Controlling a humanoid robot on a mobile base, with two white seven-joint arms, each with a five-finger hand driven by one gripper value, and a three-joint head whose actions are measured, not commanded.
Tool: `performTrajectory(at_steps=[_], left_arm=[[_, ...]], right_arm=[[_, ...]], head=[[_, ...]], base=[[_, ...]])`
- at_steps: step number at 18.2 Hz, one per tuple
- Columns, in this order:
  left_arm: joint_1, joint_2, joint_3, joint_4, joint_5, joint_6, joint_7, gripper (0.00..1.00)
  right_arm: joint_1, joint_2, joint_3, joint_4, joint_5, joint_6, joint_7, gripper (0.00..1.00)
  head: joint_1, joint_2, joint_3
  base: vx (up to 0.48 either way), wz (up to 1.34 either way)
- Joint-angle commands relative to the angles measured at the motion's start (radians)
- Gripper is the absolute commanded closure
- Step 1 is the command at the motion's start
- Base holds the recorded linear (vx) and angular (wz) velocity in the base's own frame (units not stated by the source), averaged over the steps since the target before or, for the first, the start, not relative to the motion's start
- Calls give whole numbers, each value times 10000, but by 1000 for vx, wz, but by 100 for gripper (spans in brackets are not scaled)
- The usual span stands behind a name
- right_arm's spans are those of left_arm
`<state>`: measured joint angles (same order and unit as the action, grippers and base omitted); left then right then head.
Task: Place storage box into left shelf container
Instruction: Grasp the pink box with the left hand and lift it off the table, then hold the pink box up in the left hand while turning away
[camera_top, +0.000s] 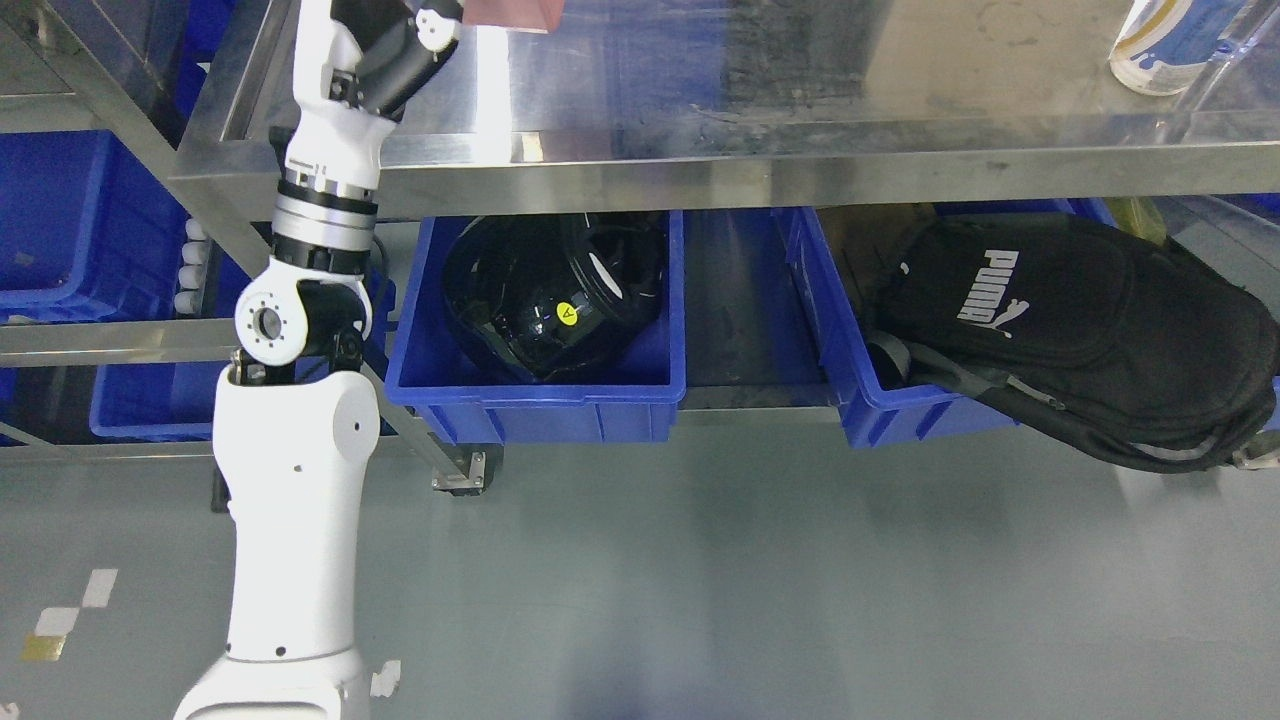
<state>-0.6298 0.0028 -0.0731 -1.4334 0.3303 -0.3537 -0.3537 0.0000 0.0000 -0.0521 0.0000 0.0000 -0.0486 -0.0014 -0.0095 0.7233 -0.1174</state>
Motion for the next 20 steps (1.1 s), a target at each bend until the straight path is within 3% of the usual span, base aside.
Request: performTrajectory(at_steps=[1,11,20], left_arm=[[1649,147,-592,-2494,102,-374,162,97],[2325,147,-52,-2494,102,-420,40,97],[2816,147,-727,-2494,102,-665,24,97]], right_arm=[[-30,-175,0,-174,-215,-5,-2,0],[-46,-175,0,-174,-215,-5,-17,0],[-46,-175,0,-174,-215,-5,-17,0]], head=[[0,0,0],[0,0,0],[0,1,0]], base=[[1,10],[7,75],[0,797]])
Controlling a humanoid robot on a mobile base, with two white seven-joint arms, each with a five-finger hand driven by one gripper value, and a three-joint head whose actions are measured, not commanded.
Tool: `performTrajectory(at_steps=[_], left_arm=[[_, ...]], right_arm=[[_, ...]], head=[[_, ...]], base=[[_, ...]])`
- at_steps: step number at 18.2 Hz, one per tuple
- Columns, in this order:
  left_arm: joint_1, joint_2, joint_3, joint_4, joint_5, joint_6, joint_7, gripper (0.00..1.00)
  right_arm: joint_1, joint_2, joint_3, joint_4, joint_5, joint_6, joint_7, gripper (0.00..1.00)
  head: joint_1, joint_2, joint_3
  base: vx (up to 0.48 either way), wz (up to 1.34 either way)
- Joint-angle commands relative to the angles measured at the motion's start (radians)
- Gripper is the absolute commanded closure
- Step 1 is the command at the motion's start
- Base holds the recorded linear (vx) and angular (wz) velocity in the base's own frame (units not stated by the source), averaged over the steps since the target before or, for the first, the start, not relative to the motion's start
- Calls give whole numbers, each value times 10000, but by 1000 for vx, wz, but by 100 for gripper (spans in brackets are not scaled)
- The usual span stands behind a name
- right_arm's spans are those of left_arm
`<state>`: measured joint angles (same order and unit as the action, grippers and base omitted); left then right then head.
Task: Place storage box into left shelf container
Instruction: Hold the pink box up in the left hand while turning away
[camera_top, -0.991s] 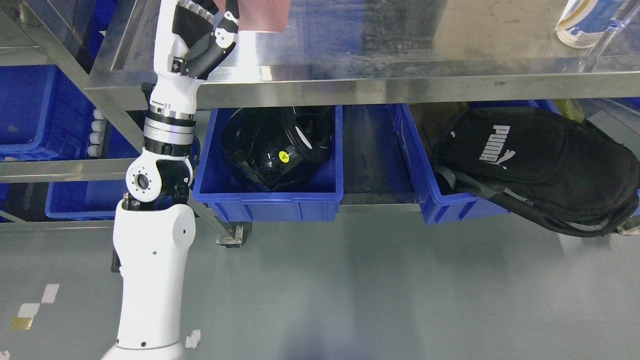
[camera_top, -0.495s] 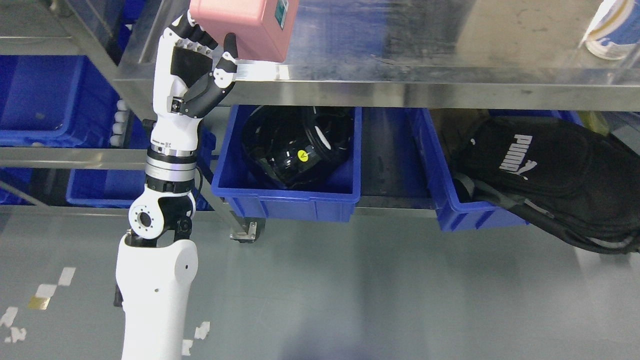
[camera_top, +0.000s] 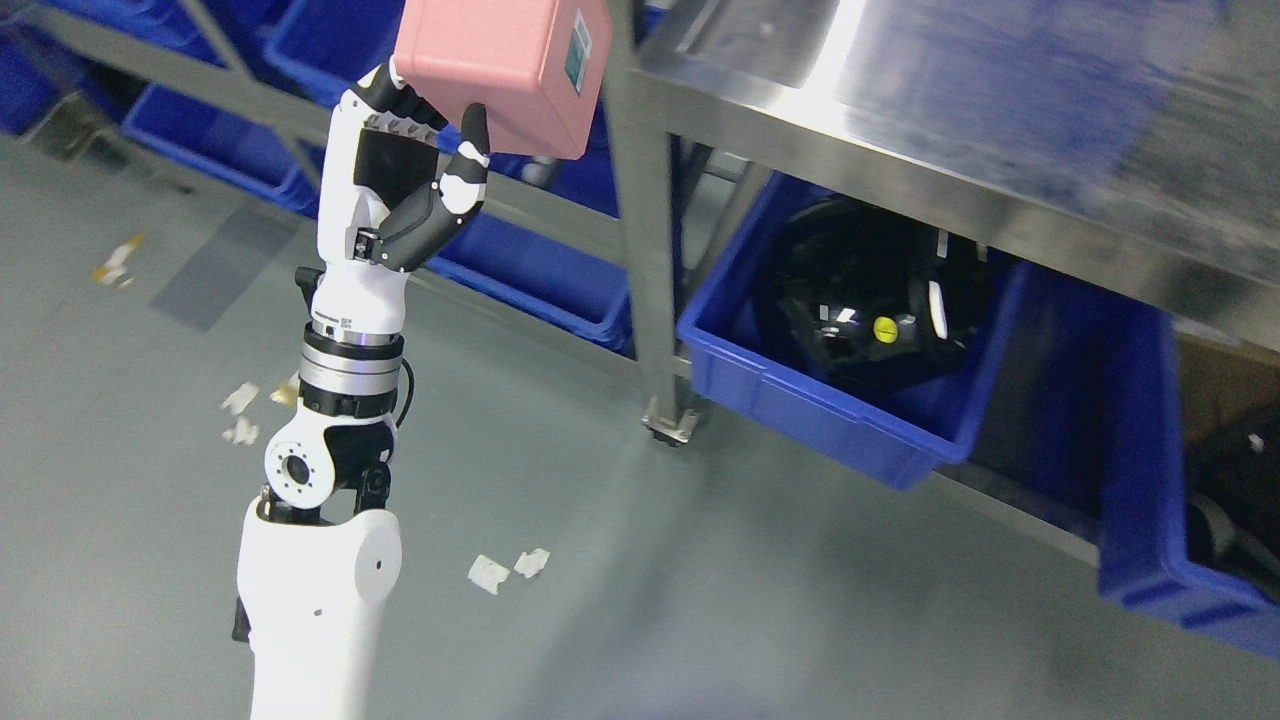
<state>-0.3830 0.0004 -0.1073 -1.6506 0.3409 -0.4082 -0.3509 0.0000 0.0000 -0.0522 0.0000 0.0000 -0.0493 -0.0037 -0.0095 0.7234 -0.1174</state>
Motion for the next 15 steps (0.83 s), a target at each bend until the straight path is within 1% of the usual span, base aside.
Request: performTrajectory(at_steps=[1,9,15], left_arm=[[394,171,-339,-322,-4,-182,-4,97],[578,171,136,-322,-4,-444,-19,97],[762,171,244,-322,12,-581,-34,97]], right_arm=[[-31,-175,1,-175,-215,-13,6,0],[-31,-175,-14,-175,-215,-13,22,0],[-31,-175,1,-175,-215,2,22,0]], head=[[0,0,0],[0,6,0],[0,7,0]], base=[[22,1193],[61,1209],[173,969]])
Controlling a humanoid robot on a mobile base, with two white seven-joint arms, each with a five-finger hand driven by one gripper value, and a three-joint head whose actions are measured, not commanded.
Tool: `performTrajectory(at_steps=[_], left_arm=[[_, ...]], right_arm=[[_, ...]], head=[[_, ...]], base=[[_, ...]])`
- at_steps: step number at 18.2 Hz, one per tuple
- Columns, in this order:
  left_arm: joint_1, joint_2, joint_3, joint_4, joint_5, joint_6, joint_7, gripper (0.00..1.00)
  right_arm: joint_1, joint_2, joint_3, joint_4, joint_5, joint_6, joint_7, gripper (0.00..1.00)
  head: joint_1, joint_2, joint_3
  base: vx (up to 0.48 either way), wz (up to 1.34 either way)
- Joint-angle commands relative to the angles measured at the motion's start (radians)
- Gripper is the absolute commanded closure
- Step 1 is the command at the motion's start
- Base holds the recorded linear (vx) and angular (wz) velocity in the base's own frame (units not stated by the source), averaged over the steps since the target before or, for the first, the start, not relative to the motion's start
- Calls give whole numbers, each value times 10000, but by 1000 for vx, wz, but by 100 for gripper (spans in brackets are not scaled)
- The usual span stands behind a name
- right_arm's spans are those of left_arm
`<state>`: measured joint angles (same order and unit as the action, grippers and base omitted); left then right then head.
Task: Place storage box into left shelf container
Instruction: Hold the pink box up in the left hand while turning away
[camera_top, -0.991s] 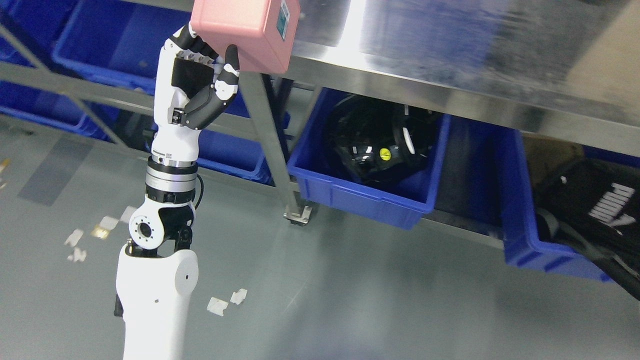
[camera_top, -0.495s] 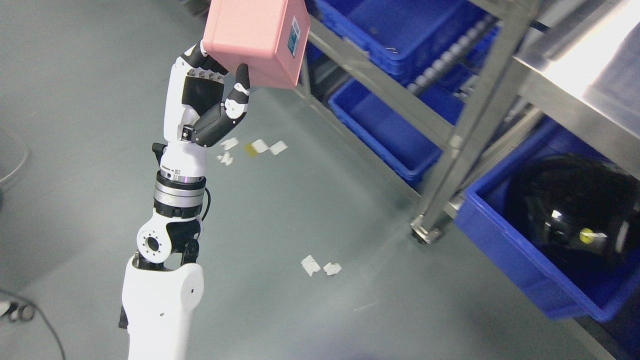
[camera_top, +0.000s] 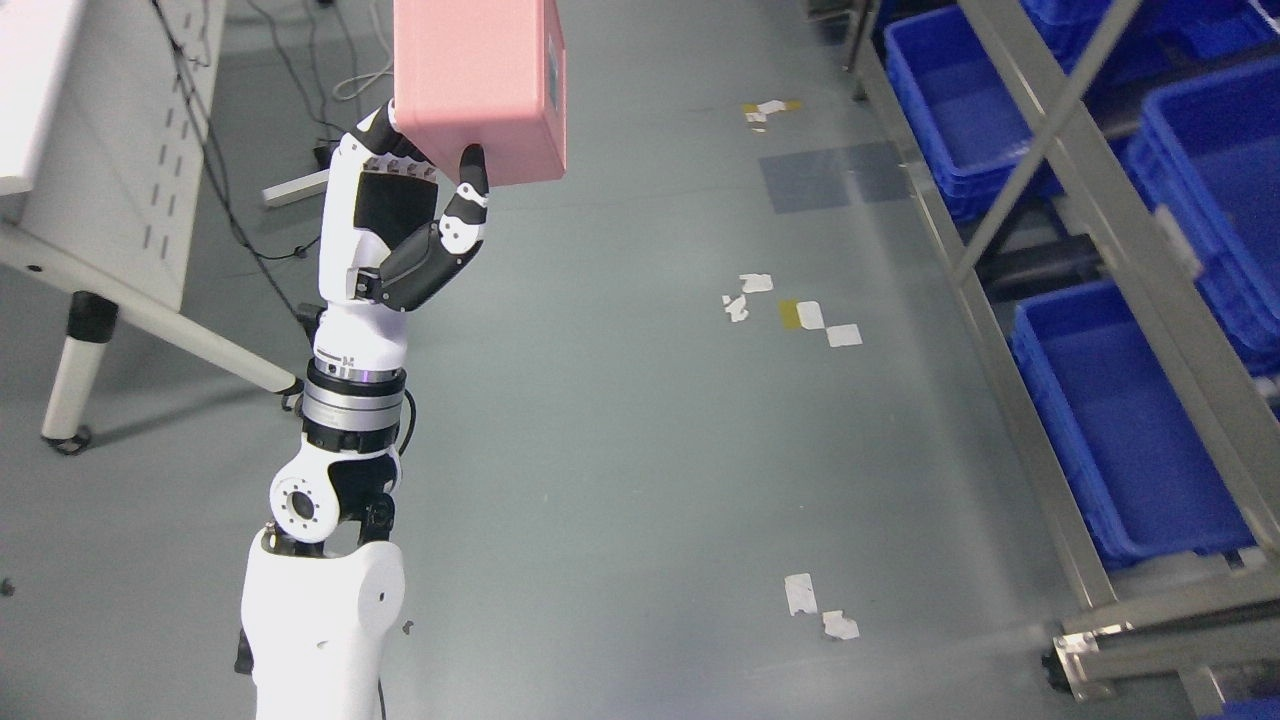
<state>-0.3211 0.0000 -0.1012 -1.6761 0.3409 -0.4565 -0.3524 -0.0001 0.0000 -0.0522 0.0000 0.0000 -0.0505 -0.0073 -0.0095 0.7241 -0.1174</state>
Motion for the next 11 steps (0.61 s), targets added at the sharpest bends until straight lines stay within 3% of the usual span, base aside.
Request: performTrajectory(at_steps=[1,11], left_arm=[[158,175,183,-66,12,-98,-20,97],[511,175,168,-66,12,-282,-50,96]], right_arm=[[-29,-175,1,-174,-215,14,57,0],[-45,-175,-14,-174,-215,-2,42,0]], head=[[0,0,0],[0,0,0]], base=[[244,634],[354,209]])
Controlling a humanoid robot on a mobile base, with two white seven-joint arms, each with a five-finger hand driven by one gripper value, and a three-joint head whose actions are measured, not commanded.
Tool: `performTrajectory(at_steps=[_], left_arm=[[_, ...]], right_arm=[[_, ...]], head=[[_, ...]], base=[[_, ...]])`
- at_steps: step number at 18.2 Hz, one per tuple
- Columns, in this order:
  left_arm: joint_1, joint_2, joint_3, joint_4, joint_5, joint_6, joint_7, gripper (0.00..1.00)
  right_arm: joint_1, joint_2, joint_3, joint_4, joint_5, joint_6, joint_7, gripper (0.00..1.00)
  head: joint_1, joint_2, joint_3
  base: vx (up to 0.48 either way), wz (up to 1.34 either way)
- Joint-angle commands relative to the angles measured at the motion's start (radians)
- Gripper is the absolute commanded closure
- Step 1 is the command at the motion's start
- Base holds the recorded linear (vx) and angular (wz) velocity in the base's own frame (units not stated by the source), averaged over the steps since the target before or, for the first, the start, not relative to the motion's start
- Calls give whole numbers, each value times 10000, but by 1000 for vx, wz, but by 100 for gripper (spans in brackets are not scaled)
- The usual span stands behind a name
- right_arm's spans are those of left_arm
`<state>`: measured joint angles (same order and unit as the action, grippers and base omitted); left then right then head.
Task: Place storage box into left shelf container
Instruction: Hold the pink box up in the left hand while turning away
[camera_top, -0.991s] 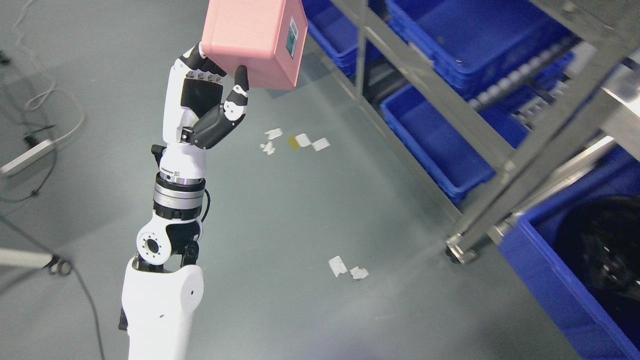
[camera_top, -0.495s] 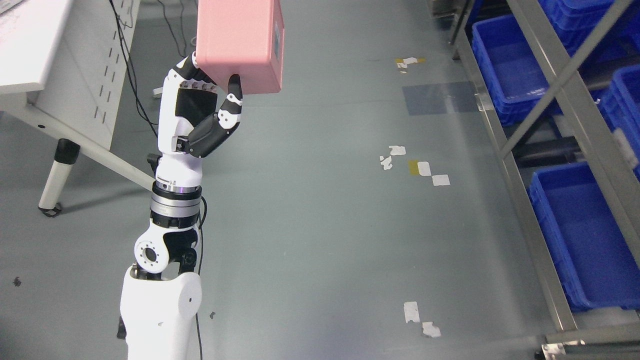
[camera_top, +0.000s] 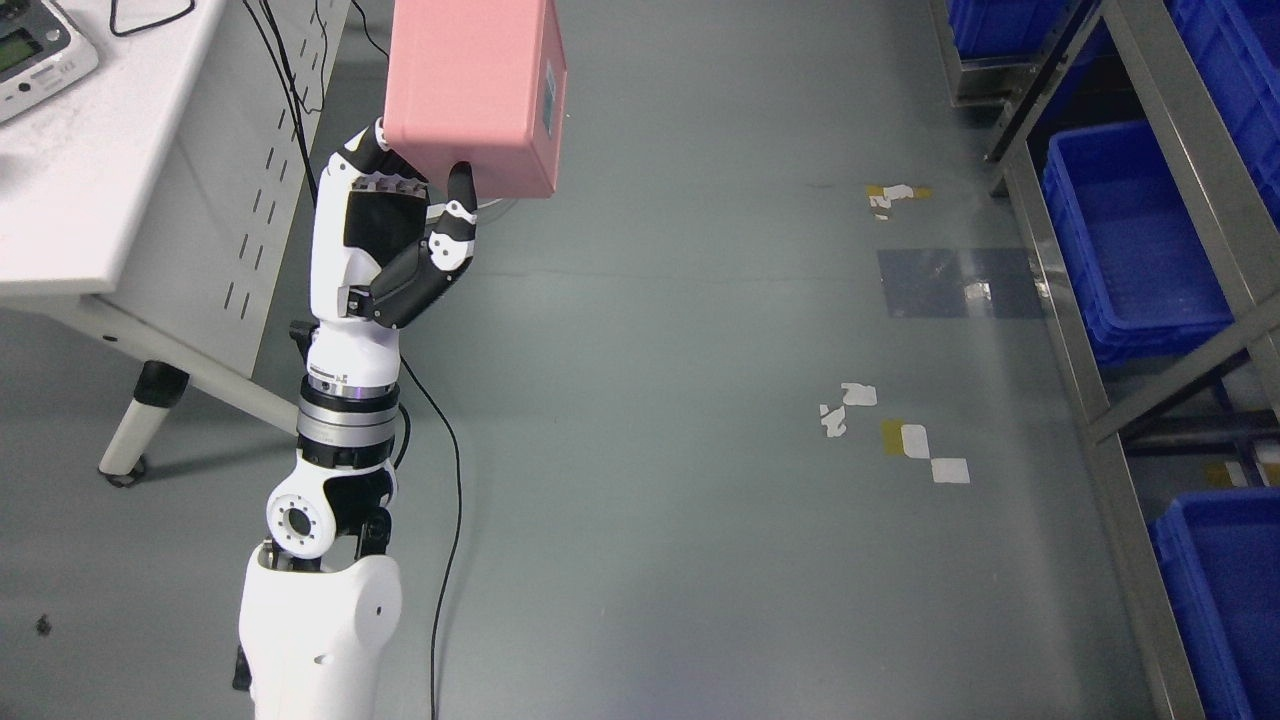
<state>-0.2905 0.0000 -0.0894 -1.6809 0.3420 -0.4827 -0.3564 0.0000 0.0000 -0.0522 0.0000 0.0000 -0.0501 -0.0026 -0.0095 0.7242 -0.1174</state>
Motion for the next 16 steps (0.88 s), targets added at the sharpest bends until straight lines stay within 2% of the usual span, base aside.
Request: performTrajectory(at_steps=[1,16], left_arm=[[251,175,50,-18,1,-35,-10,96],[771,175,-701,58,-14,-66,-225,96]], right_arm=[[-31,-175,1,-174,-215,10,-5,0],[-46,-175,1,-174,-215,10,-5,0]], head=[[0,0,0],[0,2,0]], base=[[421,55],[452,54]])
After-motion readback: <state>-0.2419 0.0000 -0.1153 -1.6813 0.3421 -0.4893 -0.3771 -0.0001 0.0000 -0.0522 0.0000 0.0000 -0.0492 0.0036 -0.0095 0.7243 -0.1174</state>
